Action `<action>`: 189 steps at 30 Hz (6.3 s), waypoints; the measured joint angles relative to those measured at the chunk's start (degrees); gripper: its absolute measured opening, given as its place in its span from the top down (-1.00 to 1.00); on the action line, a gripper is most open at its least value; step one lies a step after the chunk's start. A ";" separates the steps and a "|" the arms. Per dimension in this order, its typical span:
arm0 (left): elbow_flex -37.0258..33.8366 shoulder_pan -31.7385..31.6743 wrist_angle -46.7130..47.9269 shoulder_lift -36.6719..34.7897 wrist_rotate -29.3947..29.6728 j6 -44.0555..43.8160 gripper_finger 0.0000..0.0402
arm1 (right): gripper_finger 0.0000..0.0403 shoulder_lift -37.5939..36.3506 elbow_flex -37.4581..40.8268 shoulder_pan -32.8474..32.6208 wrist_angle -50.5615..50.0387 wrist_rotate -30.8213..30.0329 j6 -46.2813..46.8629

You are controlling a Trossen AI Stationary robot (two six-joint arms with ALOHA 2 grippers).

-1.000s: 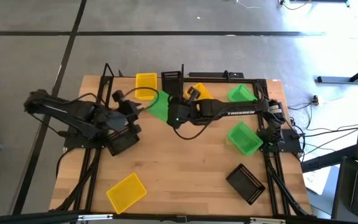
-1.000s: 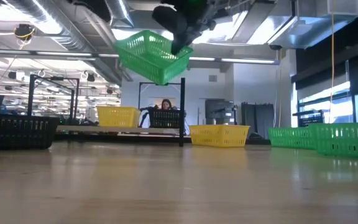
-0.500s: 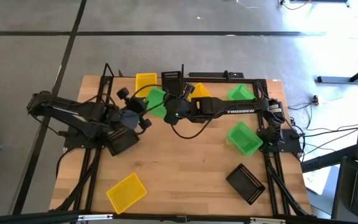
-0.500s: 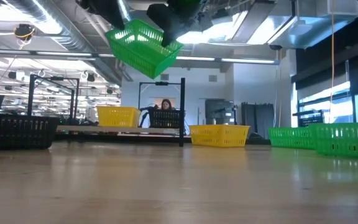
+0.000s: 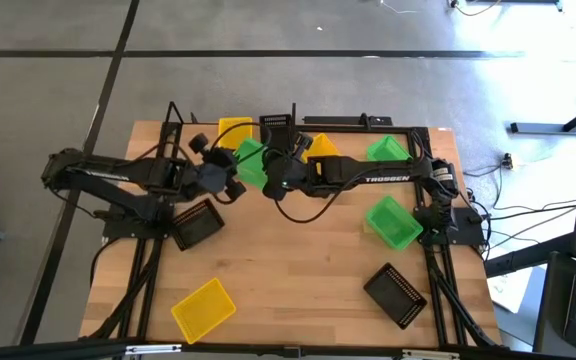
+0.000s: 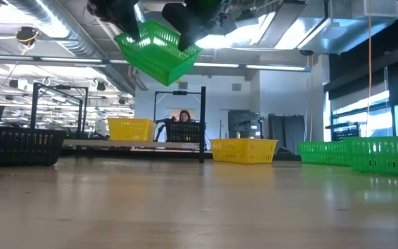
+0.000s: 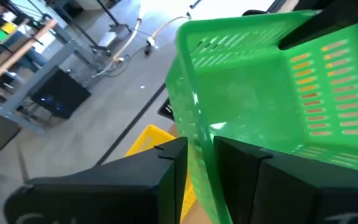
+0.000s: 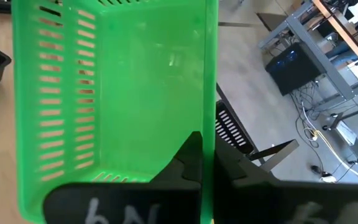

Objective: Stack baskets on shelf by color
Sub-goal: Put the bottom green basket on the shelf, then stack the bottom black basket on the black basket on the shelf

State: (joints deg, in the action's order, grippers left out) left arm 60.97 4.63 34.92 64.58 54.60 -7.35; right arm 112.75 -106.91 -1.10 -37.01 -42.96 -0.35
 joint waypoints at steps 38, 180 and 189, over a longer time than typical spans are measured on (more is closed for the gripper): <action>-0.07 -7.78 7.20 -7.70 -10.09 10.57 1.00 | 0.36 0.02 -11.07 -0.22 -2.69 12.65 1.20; 5.40 -45.53 7.61 23.02 -49.16 37.35 0.65 | 0.36 0.02 -18.12 1.86 -5.70 12.59 -11.88; 5.35 -41.80 7.87 27.17 -49.05 37.38 0.65 | 0.36 0.02 -18.12 1.86 -5.70 12.59 -11.88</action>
State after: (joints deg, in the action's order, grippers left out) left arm 66.32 -37.17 42.79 91.74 5.54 30.02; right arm 112.77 -125.03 0.75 -42.72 -30.37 -12.23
